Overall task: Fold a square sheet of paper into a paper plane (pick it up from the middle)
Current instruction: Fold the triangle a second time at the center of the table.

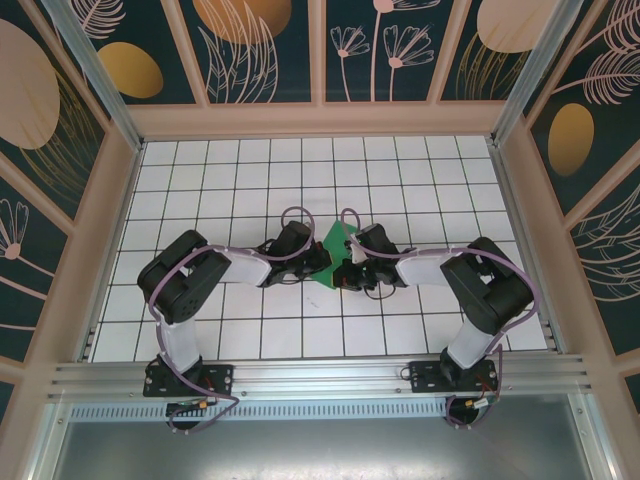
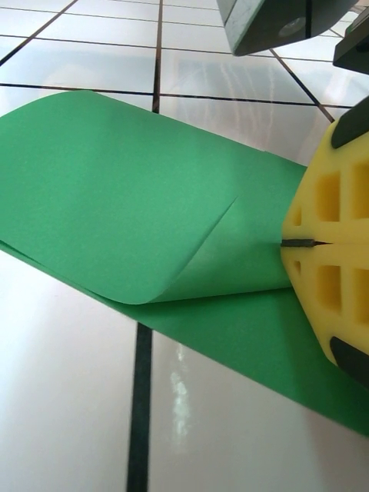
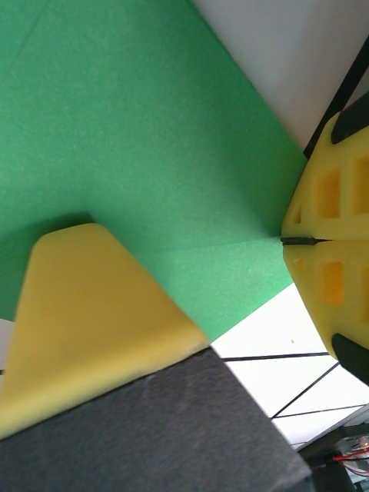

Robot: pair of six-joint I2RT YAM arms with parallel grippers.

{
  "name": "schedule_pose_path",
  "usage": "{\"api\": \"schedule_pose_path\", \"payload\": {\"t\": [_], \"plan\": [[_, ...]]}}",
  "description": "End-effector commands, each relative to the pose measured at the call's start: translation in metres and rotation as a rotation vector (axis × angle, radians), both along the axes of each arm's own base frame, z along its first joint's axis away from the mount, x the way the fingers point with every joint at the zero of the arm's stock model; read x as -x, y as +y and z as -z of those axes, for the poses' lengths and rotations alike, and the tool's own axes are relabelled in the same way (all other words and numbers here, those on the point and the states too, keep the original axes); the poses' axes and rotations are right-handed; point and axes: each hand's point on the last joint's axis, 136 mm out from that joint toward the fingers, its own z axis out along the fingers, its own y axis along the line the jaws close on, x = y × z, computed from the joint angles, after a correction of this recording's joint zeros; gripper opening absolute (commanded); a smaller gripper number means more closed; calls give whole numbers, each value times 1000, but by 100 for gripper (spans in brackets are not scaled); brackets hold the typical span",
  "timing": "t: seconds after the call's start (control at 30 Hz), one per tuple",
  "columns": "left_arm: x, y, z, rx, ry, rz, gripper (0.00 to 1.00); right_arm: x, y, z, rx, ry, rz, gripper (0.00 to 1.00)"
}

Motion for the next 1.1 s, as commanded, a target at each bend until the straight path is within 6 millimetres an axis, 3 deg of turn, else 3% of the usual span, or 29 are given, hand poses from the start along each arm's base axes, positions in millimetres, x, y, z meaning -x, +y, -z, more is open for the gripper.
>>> {"api": "schedule_pose_path", "payload": {"t": [0.0, 0.6, 1.03, 1.07], "plan": [[-17, 21, 20, -88, -3, -48, 5, 35, -53, 60, 287, 140, 32, 0], [-42, 34, 16, -149, -32, -82, 6, 39, -59, 60, 313, 141, 18, 0], [-53, 40, 26, -210, -35, -85, 8, 43, -58, 56, 296, 129, -16, 0], [-62, 36, 16, -200, -58, -90, 8, 43, -58, 56, 295, 126, -18, 0]]}}
